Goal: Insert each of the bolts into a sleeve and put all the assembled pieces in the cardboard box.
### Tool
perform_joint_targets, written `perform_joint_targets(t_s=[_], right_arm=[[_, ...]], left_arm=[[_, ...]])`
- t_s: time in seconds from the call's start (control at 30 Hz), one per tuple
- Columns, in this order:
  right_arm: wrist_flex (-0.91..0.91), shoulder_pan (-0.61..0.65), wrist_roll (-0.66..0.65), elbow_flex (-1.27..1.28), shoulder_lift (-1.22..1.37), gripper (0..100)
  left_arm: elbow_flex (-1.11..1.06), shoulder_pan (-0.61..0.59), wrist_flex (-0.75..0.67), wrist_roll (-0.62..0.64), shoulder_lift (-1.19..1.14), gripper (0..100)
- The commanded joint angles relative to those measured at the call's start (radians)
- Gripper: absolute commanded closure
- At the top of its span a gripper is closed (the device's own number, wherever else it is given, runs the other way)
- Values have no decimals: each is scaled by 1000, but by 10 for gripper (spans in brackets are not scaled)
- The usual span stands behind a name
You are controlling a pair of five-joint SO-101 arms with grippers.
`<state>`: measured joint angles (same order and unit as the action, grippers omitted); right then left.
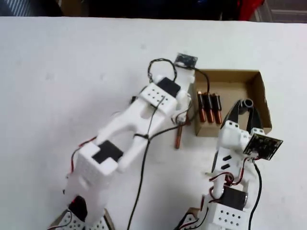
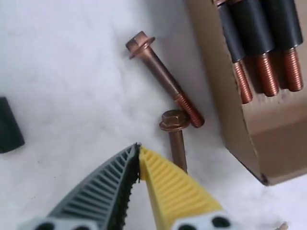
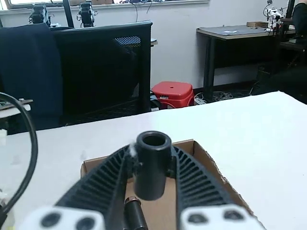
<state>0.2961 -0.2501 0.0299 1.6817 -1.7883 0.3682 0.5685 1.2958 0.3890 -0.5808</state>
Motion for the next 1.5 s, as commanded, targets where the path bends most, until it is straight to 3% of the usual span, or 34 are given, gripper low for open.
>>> perform_joint_targets(t_s=[0.0, 0.23, 0.53, 0.7, 0.8, 1.47], right_arm=[[-18, -13, 8, 9, -5, 975], [-18, -13, 8, 9, -5, 975], [-18, -13, 8, 9, -5, 975], [-18, -13, 8, 9, -5, 975], [-18, -15, 8, 9, -5, 975], [4, -18, 8, 9, -10, 975]], left_arm=[[87, 8, 15, 9, -39, 972], [150, 8, 34, 137, -108, 972], [181, 21, 54, 198, -116, 964], [175, 42, 75, 307, -116, 812], [172, 48, 80, 351, -120, 783], [232, 45, 8, 365, -254, 819]])
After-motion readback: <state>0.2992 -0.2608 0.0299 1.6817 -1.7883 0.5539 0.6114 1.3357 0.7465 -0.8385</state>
